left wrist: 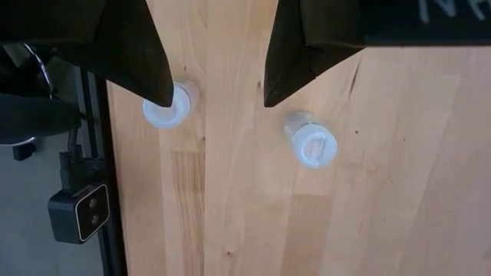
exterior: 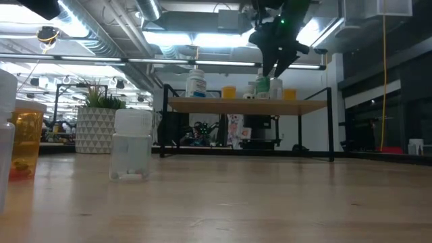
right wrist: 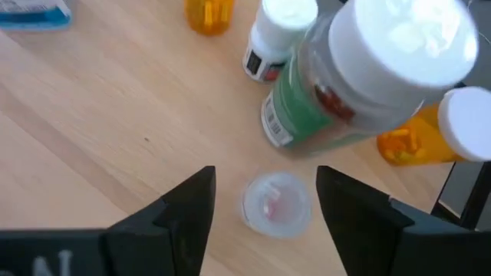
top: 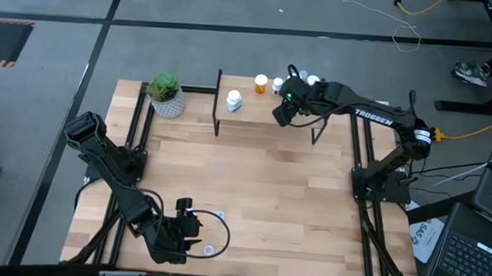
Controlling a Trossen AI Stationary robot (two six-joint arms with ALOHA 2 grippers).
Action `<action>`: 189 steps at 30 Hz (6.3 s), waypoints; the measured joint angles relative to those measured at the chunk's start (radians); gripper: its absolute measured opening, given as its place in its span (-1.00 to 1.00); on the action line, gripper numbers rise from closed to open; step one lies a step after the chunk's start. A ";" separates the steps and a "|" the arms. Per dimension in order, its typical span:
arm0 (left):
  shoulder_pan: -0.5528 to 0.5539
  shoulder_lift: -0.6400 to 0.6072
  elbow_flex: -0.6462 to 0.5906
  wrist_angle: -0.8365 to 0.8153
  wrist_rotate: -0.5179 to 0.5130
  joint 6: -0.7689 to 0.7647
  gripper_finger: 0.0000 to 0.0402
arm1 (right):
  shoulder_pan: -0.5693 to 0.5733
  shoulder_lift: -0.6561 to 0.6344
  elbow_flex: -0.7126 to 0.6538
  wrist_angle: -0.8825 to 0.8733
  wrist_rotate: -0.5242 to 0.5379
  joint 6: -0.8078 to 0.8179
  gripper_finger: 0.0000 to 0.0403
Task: Pick and place medicine bottles onto shelf by color
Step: Put the transparent pill bottle on the shelf, then put the orange pill bottle on the shelf
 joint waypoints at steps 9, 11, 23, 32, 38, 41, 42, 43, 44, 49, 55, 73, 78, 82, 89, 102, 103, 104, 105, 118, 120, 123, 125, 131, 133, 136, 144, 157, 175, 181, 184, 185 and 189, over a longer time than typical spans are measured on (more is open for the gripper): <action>0.000 0.000 0.000 0.000 0.000 0.000 -0.01 | 0.034 0.000 0.124 0.001 -0.151 -0.026 0.09; 0.000 0.000 0.000 0.000 0.000 0.000 -0.01 | 0.071 0.000 0.164 0.005 -0.197 -0.031 0.07; 0.002 0.000 0.000 -0.230 0.103 -0.115 -0.01 | 0.444 0.001 0.207 -0.036 -0.232 0.009 0.01; 0.050 0.000 0.000 -0.289 0.163 -0.129 0.02 | 0.673 0.007 0.204 -0.022 -0.229 0.112 0.01; 0.107 0.000 0.001 -0.354 0.212 -0.126 0.22 | 0.759 0.021 0.204 0.056 -0.227 0.113 0.01; 0.122 0.000 0.001 -0.368 0.215 -0.113 0.33 | 0.787 0.032 0.204 0.076 -0.227 0.112 0.01; 0.121 0.000 0.001 -0.366 0.220 -0.098 0.37 | 0.793 0.037 0.204 0.084 -0.225 0.113 0.01; 0.120 0.000 0.001 -0.363 0.221 -0.085 0.39 | 0.800 0.040 0.204 0.085 -0.223 0.112 0.01; 0.120 0.000 0.001 -0.362 0.226 -0.078 0.42 | 0.808 0.044 0.204 0.084 -0.216 0.112 0.01; 0.128 0.000 0.001 -0.352 0.237 -0.076 0.48 | 0.829 0.066 0.204 0.093 -0.159 0.111 0.01; 0.134 0.009 0.001 -0.346 0.229 -0.159 0.48 | 0.832 0.079 0.204 0.097 -0.148 0.128 0.01; 0.135 0.108 0.000 -0.337 0.220 -0.187 0.48 | 0.834 0.080 0.204 0.096 -0.148 0.138 0.01; 0.135 0.108 0.000 -0.336 0.214 -0.188 0.44 | 0.834 0.080 0.204 0.096 -0.148 0.140 0.01; 0.135 0.108 0.000 -0.336 0.214 -0.188 0.32 | 0.834 0.080 0.204 0.096 -0.148 0.140 0.01; 0.137 0.106 0.000 -0.337 0.221 -0.188 -0.01 | 0.834 0.080 0.204 0.096 -0.148 0.140 0.01; 0.171 0.108 0.141 -0.523 0.226 -0.097 -0.06 | 0.834 0.080 0.204 0.096 -0.148 0.141 0.01; 0.184 0.108 0.175 -0.563 0.214 -0.071 -0.06 | 0.834 0.080 0.204 0.096 -0.149 0.143 0.01; 0.199 0.108 0.209 -0.600 0.202 -0.043 -0.06 | 0.836 0.080 0.204 0.096 -0.149 0.151 0.01; 0.215 0.108 0.245 -0.634 0.190 -0.014 -0.06 | 0.838 0.080 0.204 0.095 -0.149 0.164 0.01; 0.600 0.106 0.647 -0.826 0.162 0.513 -0.06 | 0.980 0.079 0.204 -0.171 -0.066 0.430 0.01; 0.670 0.106 0.691 -0.807 0.187 0.609 -0.06 | 1.006 0.079 0.204 -0.202 -0.028 0.469 0.01; 0.781 0.106 0.754 -0.779 0.235 0.751 -0.07 | 1.040 0.079 0.204 -0.220 0.021 0.502 0.01; 0.859 0.106 0.796 -0.761 0.258 0.832 -0.07 | 1.058 0.079 0.204 -0.232 0.063 0.508 0.01; 1.077 0.106 0.896 -0.716 0.284 1.013 -0.07 | 1.085 0.079 0.204 -0.240 0.218 0.508 0.01; 1.150 0.106 0.910 -0.693 0.321 1.053 -0.07 | 1.086 0.079 0.204 -0.240 0.259 0.526 0.01; 1.255 0.106 0.915 -0.662 0.387 1.093 -0.07 | 1.085 0.079 0.204 -0.240 0.282 0.557 0.01; 1.463 0.148 0.914 -0.631 0.515 1.133 -0.07 | 1.091 0.108 0.204 -0.235 0.219 0.711 0.01; 1.533 0.243 0.915 -0.657 0.511 1.205 -0.07 | 1.098 0.208 0.204 -0.210 0.183 0.769 0.01; 1.547 0.362 0.915 -0.658 0.508 1.283 -0.07 | 1.098 0.229 0.204 -0.083 0.217 0.767 0.01; 1.537 0.373 0.915 -0.655 0.507 1.287 -0.07 | 1.098 0.229 0.204 -0.083 0.217 0.767 0.01; 1.529 0.373 0.915 -0.653 0.507 1.287 -0.07 | 1.098 0.229 0.204 -0.080 0.217 0.768 0.01; 1.529 0.373 0.915 -0.653 0.507 1.287 -0.07 | 1.098 0.229 0.204 -0.075 0.217 0.768 0.01; 1.529 0.373 0.915 -0.655 0.507 1.288 -0.08 | 1.098 0.229 0.204 -0.060 0.217 0.768 0.01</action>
